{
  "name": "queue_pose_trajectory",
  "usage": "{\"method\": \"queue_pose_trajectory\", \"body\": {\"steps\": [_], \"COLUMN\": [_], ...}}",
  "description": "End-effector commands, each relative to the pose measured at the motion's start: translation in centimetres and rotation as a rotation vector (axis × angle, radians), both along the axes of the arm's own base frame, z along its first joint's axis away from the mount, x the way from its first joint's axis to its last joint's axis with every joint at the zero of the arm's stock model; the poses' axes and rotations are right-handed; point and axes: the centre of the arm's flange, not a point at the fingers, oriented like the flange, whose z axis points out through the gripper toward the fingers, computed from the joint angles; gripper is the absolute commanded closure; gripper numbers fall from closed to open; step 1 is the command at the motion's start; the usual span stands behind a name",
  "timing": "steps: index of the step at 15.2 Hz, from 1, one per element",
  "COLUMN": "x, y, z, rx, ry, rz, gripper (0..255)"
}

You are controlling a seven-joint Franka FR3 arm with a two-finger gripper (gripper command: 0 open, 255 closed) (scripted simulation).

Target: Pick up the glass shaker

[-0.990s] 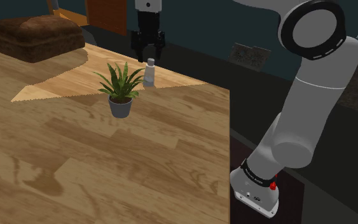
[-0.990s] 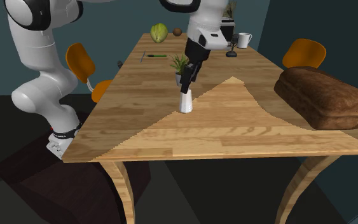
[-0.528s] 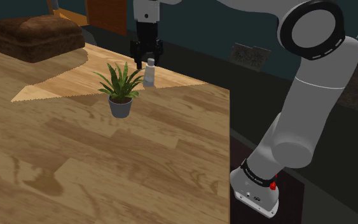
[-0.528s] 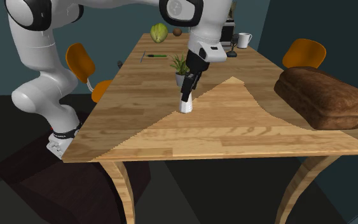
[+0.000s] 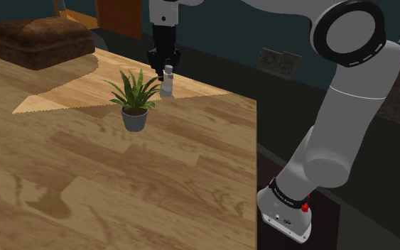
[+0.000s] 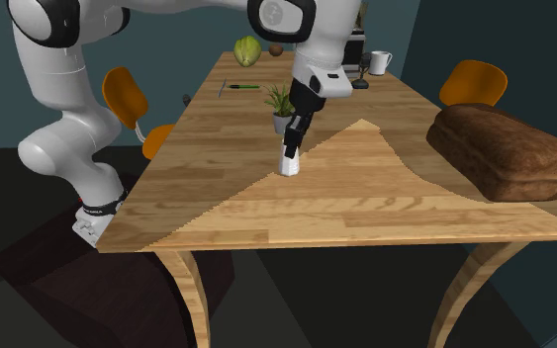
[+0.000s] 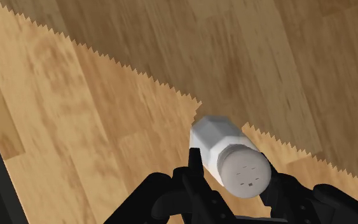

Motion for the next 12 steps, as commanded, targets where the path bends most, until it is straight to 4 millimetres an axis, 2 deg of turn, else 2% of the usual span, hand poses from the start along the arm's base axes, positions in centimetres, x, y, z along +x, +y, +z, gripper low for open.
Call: {"method": "queue_pose_trajectory", "body": {"steps": [1, 2, 12], "x": [0.0, 0.0, 0.0], "y": [0.0, 0.1, 0.1], "z": [-0.1, -0.1, 5.2], "rx": [0.0, 0.0, 0.0], "ry": [0.002, 0.002, 0.002], "rz": [0.0, 0.0, 0.0], "gripper": [255, 255, 255]}}
